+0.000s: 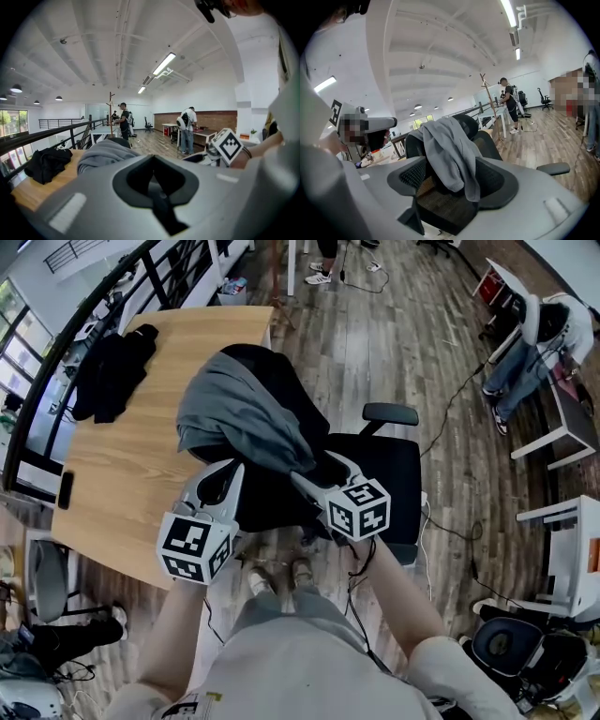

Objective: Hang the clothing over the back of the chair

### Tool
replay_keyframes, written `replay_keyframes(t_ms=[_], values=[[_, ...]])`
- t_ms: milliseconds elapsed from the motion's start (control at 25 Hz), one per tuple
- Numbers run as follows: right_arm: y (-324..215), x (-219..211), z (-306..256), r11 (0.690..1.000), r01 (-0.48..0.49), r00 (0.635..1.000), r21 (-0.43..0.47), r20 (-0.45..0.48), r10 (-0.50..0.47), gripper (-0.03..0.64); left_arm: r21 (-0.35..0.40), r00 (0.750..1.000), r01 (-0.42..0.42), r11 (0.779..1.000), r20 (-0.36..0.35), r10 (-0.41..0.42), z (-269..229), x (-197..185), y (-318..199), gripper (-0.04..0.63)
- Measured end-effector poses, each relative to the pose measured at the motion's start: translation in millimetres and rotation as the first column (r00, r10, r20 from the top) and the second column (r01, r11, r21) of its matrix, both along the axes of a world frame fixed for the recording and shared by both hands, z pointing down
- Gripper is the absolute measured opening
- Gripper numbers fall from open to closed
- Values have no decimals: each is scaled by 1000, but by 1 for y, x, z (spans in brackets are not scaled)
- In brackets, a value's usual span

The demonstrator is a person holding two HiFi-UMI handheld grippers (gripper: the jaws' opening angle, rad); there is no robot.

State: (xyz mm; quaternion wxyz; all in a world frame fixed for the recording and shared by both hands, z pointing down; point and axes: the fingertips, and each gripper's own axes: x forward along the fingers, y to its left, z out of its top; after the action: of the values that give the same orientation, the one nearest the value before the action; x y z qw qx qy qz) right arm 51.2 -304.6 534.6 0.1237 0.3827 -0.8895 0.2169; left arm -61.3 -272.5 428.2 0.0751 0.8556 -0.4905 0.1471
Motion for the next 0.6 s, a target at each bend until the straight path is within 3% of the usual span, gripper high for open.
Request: replay_keyframes(t_ms=[160,360,600], values=[[2,3,-37,997,-20,999,69,29,18,293,37,1000,1,999,6,-1,-19,-3,6,2],[0,9,-89,982,-103,991,159,102,88,154,80,1000,4,997,7,-5,-43,-9,12,2],[9,7,-145,963,-119,985,240,147,85,93,126,1000,5,992,-11,-4,-71,-12,18,2]])
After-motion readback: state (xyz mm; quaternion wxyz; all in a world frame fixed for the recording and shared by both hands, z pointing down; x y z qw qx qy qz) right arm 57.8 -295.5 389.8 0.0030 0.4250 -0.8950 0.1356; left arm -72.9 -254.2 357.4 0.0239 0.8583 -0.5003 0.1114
